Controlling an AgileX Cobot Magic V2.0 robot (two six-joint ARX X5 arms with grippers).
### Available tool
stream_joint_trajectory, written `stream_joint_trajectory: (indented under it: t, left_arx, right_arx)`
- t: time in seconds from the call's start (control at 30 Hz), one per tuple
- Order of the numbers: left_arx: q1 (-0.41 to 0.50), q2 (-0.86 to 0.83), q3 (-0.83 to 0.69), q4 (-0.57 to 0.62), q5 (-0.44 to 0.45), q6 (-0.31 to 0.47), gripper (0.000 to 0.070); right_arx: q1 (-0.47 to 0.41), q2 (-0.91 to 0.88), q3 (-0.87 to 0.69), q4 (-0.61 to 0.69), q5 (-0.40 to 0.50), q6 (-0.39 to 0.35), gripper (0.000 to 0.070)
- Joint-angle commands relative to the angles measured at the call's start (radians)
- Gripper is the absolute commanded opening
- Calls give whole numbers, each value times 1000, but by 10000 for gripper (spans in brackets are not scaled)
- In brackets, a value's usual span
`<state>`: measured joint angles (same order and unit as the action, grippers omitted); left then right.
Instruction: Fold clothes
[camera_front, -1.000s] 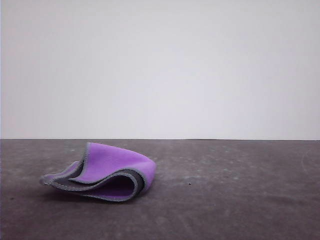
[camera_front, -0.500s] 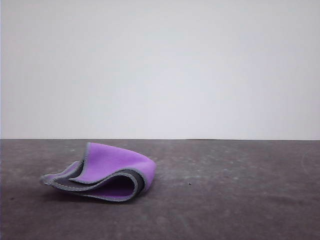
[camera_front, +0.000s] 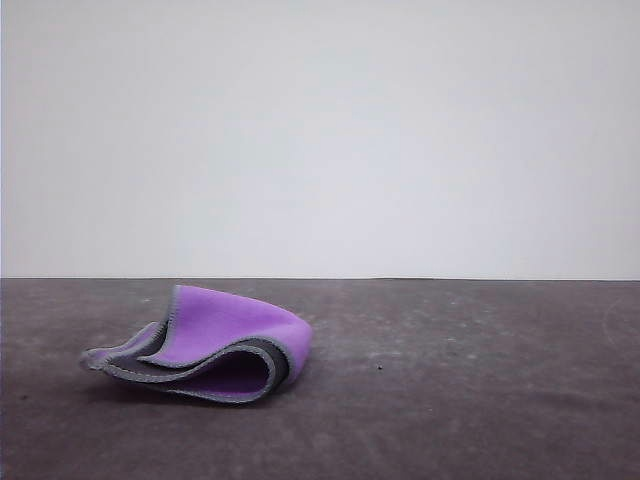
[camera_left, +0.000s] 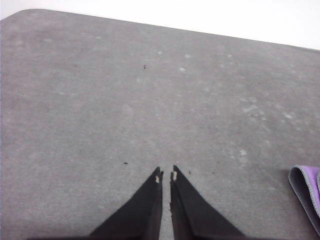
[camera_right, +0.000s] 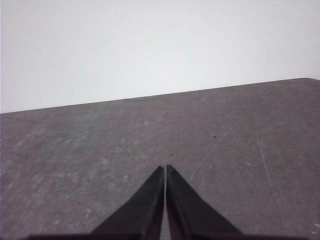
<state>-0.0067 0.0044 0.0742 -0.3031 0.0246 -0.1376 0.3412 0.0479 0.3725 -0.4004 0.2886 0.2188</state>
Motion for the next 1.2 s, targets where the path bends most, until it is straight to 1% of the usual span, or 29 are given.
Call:
stream_joint_trajectory:
  t: [0.0,0.5,0.53,0.57,0.6,0.67,0.8,0.9,1.07,1.17]
  left_arx:
    - [2,-1,-18,-12,0,-13,17]
    - [2,-2,-18,-12,0,-13,17]
    - [2,-2,-18,-12,0,-13,17]
    - [2,-2,-18,-12,0,-13,17]
    - [2,-2,-18,-12,0,-13,16]
    - [2,-1,-18,-12,0,-13,16]
    - [2,-1,-18,-12,0,-13,17]
    - [2,-2,-18,-12,0,-13,17]
    - [2,-1,-18,-12,0,-13,16]
    - [2,-1,-18,-12,0,-13,16]
  right_arx:
    - [3,0,7,11,0,16,0]
    - [3,0,7,11,0,16,0]
    - [3,0,7,11,2,2,0]
    - [2,0,7,9,8,-38,0]
    - [-1,0,7,-2,13,-63,0]
    - [-33,0,5,-45,15,-105,0]
    - [-136,1,-32,-44,-33,-154,0]
    - [-210,0,-95,16,-99,-163,0]
    - [-274,0,-219,177,-253,-170,0]
    - [-307,0,-268,198,-283,-171,0]
